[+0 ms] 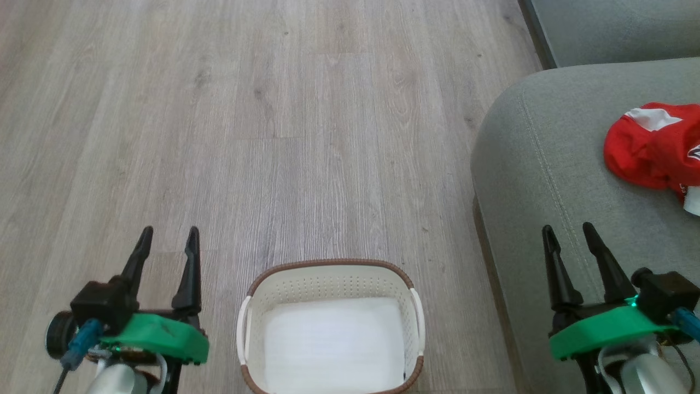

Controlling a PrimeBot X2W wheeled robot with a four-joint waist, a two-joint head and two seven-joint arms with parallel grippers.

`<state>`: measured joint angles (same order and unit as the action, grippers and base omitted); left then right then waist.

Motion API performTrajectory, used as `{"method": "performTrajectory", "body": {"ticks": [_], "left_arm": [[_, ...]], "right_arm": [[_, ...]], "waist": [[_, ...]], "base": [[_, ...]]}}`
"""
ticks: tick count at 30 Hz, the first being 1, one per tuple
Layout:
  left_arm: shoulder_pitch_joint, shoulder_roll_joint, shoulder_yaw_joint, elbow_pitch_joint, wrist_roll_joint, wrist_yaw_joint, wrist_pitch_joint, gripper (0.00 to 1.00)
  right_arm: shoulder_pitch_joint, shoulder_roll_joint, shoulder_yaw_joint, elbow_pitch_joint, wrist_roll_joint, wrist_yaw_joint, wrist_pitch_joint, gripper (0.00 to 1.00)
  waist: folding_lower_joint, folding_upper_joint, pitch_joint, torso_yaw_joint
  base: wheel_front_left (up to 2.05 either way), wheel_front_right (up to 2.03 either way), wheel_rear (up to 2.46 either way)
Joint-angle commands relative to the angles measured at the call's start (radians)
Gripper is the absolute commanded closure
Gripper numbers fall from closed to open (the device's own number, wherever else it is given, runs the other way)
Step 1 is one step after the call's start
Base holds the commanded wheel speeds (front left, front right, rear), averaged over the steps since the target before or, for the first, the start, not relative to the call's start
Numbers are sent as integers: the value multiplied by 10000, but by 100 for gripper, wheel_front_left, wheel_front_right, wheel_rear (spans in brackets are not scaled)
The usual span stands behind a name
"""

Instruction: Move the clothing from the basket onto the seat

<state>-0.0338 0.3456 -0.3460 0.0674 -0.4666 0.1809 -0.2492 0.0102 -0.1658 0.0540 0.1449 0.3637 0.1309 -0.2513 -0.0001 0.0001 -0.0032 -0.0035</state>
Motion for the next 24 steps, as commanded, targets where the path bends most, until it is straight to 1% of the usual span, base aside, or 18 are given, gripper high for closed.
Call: {"method": "performTrajectory", "body": {"ticks": [1,8,13,24], "left_arm": [[-336,130,496,-233,103,-42,-125,0],[-160,-433,1154,140,783,-649,-125,0],[-102,-697,1461,265,1003,-1002,-125,0],[-89,-1126,1980,543,1492,-1403,-126,0]], "right_arm": [[-492,-98,209,-323,76,-2,-101,0],[-536,-208,421,-279,139,-2,-103,0],[-578,-199,442,-300,123,-2,-104,0],[-617,-183,456,-283,162,-2,-104,0]], "waist": [[1,-1,-2,-4],[1,-1,-48,-74],[1,-1,-34,-117],[1,-1,-39,-185]], "base": [[0,0,0],[0,0,0],[0,0,0],[0,0,0]]}}
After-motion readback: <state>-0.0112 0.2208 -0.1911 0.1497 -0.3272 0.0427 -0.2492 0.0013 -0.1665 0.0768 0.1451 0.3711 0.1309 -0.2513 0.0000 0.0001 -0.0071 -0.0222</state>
